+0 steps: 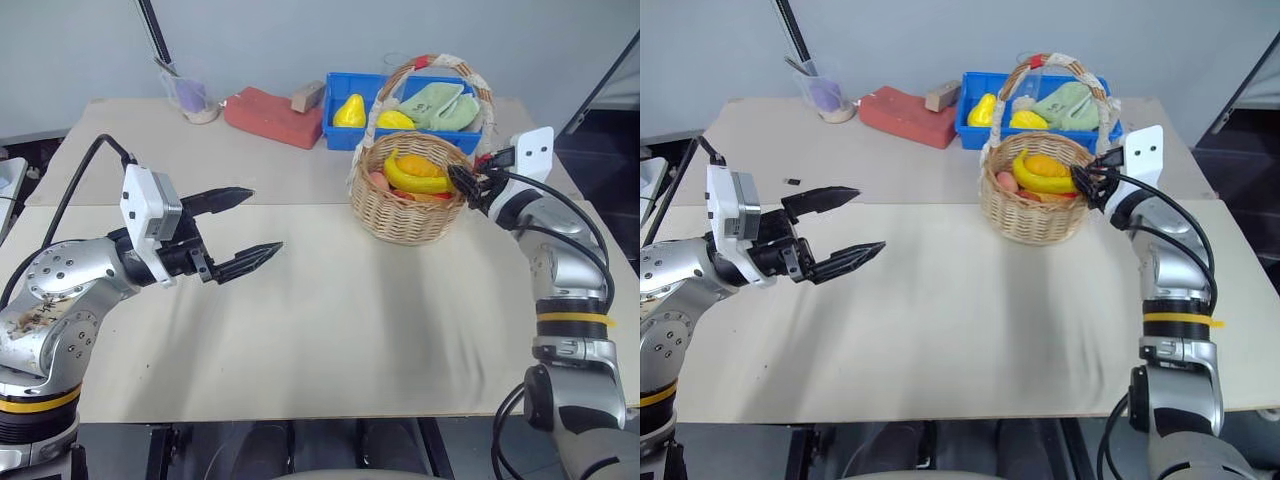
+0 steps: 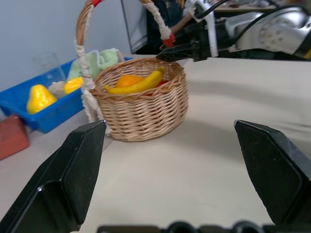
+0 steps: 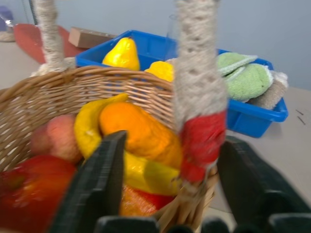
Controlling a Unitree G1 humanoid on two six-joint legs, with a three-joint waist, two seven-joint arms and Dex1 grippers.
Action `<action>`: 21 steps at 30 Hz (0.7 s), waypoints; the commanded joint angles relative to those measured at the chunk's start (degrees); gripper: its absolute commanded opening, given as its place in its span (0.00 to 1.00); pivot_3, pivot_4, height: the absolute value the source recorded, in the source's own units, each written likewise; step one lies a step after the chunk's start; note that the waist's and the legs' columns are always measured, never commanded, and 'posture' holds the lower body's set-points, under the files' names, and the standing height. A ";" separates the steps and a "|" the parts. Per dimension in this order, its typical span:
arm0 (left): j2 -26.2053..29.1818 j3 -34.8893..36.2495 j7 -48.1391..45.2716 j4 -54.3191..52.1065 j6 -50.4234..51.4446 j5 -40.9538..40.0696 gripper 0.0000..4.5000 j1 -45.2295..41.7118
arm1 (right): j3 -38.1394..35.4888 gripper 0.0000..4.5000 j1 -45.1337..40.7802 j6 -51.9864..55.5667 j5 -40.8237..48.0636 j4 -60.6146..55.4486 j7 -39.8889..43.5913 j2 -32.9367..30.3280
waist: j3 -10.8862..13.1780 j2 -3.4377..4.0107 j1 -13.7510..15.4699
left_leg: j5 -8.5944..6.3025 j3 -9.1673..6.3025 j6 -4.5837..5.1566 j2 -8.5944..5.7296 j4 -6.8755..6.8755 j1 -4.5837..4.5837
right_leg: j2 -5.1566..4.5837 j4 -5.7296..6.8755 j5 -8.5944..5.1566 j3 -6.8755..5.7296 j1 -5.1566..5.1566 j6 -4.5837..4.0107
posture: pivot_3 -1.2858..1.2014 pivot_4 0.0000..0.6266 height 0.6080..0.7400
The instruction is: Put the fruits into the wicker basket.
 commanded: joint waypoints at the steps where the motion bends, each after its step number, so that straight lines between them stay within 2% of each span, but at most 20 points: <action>1: 1.93 2.04 2.66 1.64 -1.51 5.66 1.00 2.47 | -3.55 0.93 3.61 4.54 4.04 -9.48 4.35 -5.05 | 0.00 0.00 0.09 | 0.00 -0.01 0.00 0.00 0.00 0.00 | 0.00 -0.01 0.00 -0.01 0.00 0.00 | 0.52 0.24 1.00; 6: 6.75 4.33 5.75 2.78 1.10 12.76 1.00 9.35 | -5.43 0.93 11.30 8.02 7.47 -16.09 12.61 -13.27 | 0.00 0.00 -0.10 | -0.02 -0.01 0.04 0.02 -0.01 0.02 | 0.04 -0.07 0.00 -0.02 0.05 0.00 | 0.52 0.24 1.00; 9: 8.92 9.70 3.30 2.95 -0.92 16.66 1.00 19.45 | -4.84 0.93 17.81 8.96 10.71 -21.03 23.03 -20.04 | 0.01 0.02 -0.43 | -0.05 0.01 0.08 0.07 -0.10 0.09 | 0.05 -0.14 -0.01 0.02 0.06 0.00 | 0.52 0.24 1.00; 11: 9.56 12.26 1.39 4.08 -2.14 17.22 1.00 22.99 | -3.98 0.93 20.11 10.11 12.50 -23.10 27.33 -22.99 | 0.02 0.01 -0.46 | -0.06 0.02 0.09 0.12 -0.21 0.18 | 0.06 -0.18 -0.03 0.04 0.10 -0.03 | 0.52 0.24 1.00; 16: 9.77 14.35 -1.00 4.62 -1.73 17.11 1.00 25.32 | -1.93 0.93 22.10 9.38 12.13 -23.57 33.02 -27.26 | 0.03 0.02 0.27 | -0.04 -0.02 0.06 0.17 -0.21 0.33 | -0.02 -0.56 -0.04 -0.03 0.33 -0.06 | 0.52 0.24 1.00; 21: 9.61 15.37 -2.54 4.76 -1.07 16.43 1.00 25.23 | -1.01 0.93 20.96 8.06 10.82 -21.19 34.42 -28.12 | 0.04 0.02 0.61 | -0.05 0.00 0.06 0.12 -0.21 0.24 | -0.11 -0.67 -0.03 -0.04 0.32 -0.04 | 0.52 0.24 1.00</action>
